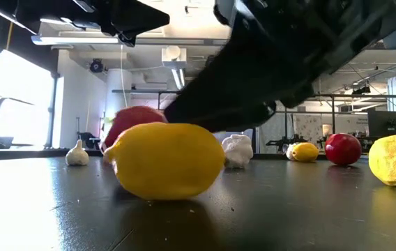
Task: Sort produce into baskets
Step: Put the bottom tomato into the dark green bin
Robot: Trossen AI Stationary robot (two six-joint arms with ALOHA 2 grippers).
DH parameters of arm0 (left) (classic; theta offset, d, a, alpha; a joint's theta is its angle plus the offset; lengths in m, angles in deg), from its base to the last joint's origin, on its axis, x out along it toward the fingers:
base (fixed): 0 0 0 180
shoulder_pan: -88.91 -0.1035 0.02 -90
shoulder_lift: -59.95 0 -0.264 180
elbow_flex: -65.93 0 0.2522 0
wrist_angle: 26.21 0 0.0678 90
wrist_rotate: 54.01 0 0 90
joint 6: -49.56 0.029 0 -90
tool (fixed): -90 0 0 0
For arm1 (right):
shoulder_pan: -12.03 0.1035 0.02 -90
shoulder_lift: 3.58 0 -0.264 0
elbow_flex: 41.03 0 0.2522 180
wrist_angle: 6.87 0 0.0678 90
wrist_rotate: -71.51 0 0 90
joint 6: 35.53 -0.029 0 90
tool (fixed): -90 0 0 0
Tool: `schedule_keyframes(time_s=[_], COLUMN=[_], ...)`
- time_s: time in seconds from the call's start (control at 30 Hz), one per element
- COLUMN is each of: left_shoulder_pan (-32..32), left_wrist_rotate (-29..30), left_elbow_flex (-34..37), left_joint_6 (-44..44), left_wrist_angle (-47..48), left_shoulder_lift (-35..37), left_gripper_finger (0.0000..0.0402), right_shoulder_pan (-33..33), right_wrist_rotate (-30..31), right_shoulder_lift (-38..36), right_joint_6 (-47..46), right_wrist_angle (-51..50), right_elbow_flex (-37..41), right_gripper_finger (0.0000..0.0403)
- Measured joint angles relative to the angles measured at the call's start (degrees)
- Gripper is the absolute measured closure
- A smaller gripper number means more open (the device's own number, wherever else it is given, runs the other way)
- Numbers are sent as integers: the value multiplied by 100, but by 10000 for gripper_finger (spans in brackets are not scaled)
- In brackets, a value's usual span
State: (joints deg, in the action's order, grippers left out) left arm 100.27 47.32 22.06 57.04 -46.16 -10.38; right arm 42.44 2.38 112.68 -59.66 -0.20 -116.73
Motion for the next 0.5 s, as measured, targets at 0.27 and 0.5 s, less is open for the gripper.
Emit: schedule_keyframes(time_s=[0.27,0.5], left_shoulder_pan=[0,0], left_wrist_rotate=[0,0], left_elbow_flex=[0,0], left_joint_6=[-39,-39], left_wrist_angle=[4,4], left_shoulder_lift=[0,0], left_gripper_finger=[401,401], right_shoulder_pan=[0,-15], right_wrist_rotate=[-219,-320], right_shoulder_lift=[104,104], right_joint_6=[-167,-178], right_wrist_angle=[-61,-126], right_elbow_flex=[-111,-111], right_gripper_finger=[189,189])
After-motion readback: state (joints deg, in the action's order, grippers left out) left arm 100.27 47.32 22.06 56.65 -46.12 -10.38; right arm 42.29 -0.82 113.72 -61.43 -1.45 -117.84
